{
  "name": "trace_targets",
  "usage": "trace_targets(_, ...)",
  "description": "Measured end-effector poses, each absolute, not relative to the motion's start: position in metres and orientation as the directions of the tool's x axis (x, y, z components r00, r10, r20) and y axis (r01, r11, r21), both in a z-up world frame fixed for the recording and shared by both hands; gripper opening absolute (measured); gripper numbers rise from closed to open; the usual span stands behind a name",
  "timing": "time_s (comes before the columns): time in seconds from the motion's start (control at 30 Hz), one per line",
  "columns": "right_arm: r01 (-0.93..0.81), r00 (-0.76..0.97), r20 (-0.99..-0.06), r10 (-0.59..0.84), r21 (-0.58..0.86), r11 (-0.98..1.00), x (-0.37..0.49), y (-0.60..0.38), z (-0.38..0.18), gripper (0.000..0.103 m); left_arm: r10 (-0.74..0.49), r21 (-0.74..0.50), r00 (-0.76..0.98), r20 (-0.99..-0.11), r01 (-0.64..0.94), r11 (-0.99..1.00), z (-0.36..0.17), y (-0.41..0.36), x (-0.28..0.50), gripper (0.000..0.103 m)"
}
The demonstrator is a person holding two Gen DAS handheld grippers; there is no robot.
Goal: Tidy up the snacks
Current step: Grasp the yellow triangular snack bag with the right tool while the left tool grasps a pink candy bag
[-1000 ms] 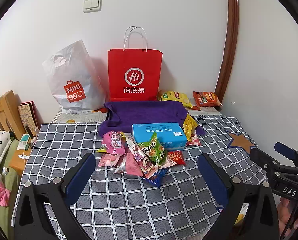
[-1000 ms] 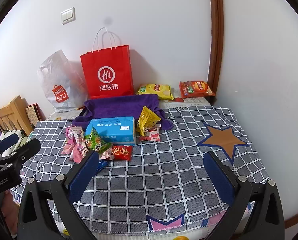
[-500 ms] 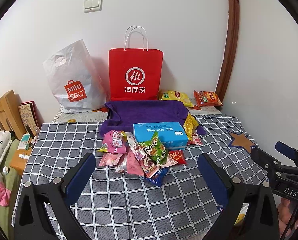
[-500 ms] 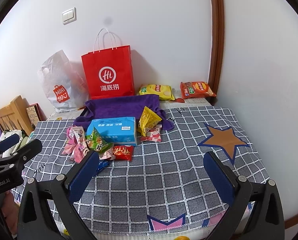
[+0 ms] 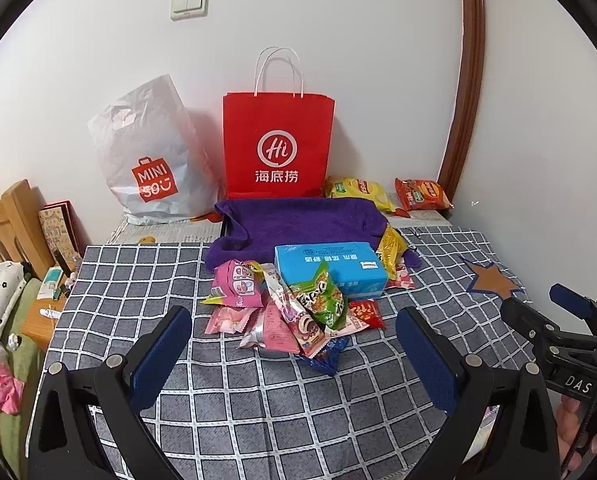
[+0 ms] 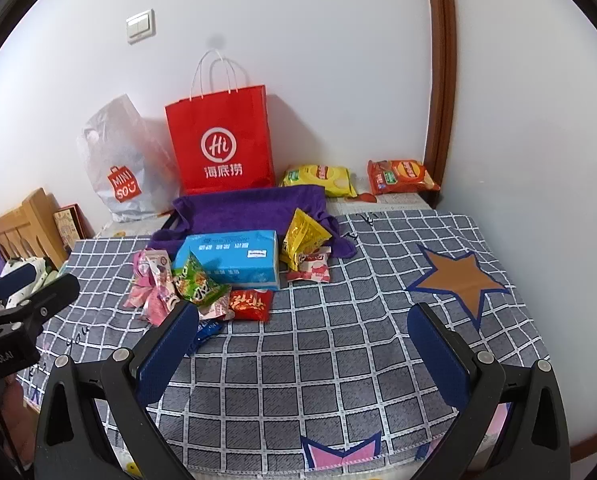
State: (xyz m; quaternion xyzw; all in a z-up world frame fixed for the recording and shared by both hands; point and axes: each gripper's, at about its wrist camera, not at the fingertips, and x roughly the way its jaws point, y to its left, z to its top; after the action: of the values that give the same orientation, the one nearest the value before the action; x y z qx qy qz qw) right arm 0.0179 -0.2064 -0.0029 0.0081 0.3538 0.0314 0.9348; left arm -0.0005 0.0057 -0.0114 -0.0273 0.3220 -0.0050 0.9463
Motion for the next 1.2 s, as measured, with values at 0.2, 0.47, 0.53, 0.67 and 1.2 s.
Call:
trace_targets(0.2,-0.075,0.739,-0.670,0.073,0.026,0.997,0.037,-0.202,-0.014,0.103,-0.047,-0.066,0.766,-0.641,0.006,0.998,-0.020,0.013,0.024,0.102)
trace_targets(0.47,-0.107,0.731,-0.676,0.092,0.020,0.994,0.072,-0.197,-0.028,0.102,-0.018,-0.047,0.742,-0.671,-0.018,0.999,-0.034,0.029,0.062,0.102)
trace_targets(0.53,-0.113,0.723,-0.684,0.096,0.020,0.993,0.084,-0.198,-0.034,0.102,-0.019,-0.057,0.727,-0.686,-0.027,0.998,-0.042,0.037,0.072,0.101)
trace_targets(0.67,-0.094,0.717,-0.692,0.086,0.026,0.995,0.110,-0.207,-0.048,0.100,-0.001,-0.054,0.706,-0.708,-0.053,0.997,-0.057,0.051,0.094,0.099)
trace_targets(1.2,-0.116,0.591,-0.796,0.129,0.074,0.991,0.243,-0.212,-0.113,0.088,0.005,-0.087,0.663,-0.749,-0.105,0.991,-0.103,0.087,0.180,0.099)
